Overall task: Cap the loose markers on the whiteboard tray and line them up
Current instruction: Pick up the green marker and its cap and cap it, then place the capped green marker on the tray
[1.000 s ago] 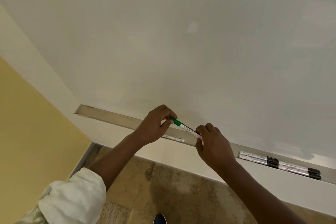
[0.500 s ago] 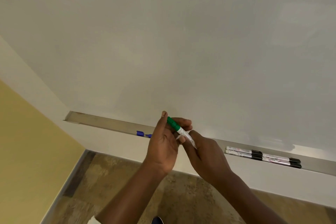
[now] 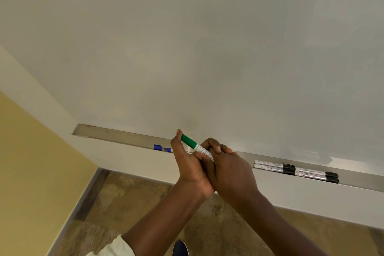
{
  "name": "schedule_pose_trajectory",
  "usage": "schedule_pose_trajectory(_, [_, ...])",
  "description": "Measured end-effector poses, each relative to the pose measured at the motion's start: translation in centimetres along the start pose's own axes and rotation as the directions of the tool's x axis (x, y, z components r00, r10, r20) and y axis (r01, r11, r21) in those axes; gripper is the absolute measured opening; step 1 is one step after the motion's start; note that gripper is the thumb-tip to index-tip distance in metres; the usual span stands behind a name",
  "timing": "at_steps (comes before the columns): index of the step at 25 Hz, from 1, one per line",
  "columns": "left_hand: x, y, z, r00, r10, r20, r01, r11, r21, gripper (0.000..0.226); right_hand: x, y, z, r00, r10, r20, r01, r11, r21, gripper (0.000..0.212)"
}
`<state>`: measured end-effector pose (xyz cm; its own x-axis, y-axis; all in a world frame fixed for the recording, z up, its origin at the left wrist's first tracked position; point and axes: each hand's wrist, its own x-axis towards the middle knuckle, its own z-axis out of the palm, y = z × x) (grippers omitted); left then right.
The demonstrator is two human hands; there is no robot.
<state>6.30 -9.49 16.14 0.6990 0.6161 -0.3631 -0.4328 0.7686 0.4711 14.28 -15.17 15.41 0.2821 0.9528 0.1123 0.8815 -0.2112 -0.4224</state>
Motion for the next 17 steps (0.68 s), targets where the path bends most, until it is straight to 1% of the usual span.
schedule_pose_trajectory(1, [0.0,0.0,-0.1,1.000,0.002,-0.009,-0.002,1.000,0.007,0.083,0.0,0.0,0.1,1.000,0.000,-0.002,0.000,1.000,0.004,0.068])
schedule_pose_trajectory(3, [0.2,-0.2,-0.4,1.000,-0.003,-0.016,0.004,0.999,0.034,0.084,-0.1,0.0,0.3,1.000,0.002,-0.019,-0.001,0.999,0.045,0.060])
schedule_pose_trajectory(6, [1.1,-0.6,-1.2,1.000,-0.015,-0.018,0.017,0.992,0.122,0.089,-0.2,0.7,1.4,0.998,0.053,-0.034,-0.044,0.976,0.214,0.038])
schedule_pose_trajectory(8, [1.8,-1.1,-2.1,0.999,0.000,-0.047,0.010,0.977,0.214,0.092,-0.1,1.6,2.4,0.994,0.112,-0.012,-0.101,0.938,0.332,0.030])
schedule_pose_trajectory(9, [2.1,-1.6,-2.6,0.997,0.015,-0.082,0.007,0.963,0.271,0.088,-0.2,2.2,2.9,0.990,0.141,0.014,-0.135,0.912,0.387,0.028])
schedule_pose_trajectory(10, [2.5,-2.3,-3.0,0.992,0.036,-0.123,0.007,0.941,0.338,0.078,-0.4,2.9,3.4,0.984,0.168,0.051,-0.173,0.880,0.441,0.027])
schedule_pose_trajectory(11, [2.8,-3.0,-3.4,0.985,0.066,-0.160,0.006,0.911,0.413,0.062,-0.6,3.5,3.7,0.978,0.185,0.093,-0.206,0.842,0.499,0.026])
schedule_pose_trajectory(12, [3.2,-3.7,-3.8,0.977,0.104,-0.183,0.001,0.866,0.501,0.045,-0.8,4.3,4.0,0.971,0.196,0.134,-0.237,0.801,0.549,0.025])
schedule_pose_trajectory(13, [3.6,-4.3,-4.1,0.972,0.140,-0.190,-0.003,0.812,0.584,0.032,-1.0,5.0,4.2,0.964,0.202,0.171,-0.264,0.766,0.586,0.026])
schedule_pose_trajectory(15, [4.8,-5.2,-4.9,0.968,0.174,-0.183,0.004,0.715,0.699,0.020,-1.4,6.1,4.6,0.948,0.228,0.221,-0.316,0.746,0.586,0.028])
schedule_pose_trajectory(17, [6.2,-5.6,-5.7,0.964,0.208,-0.165,0.009,0.595,0.803,0.019,-1.8,7.6,5.5,0.925,0.291,0.243,-0.378,0.767,0.519,0.027])
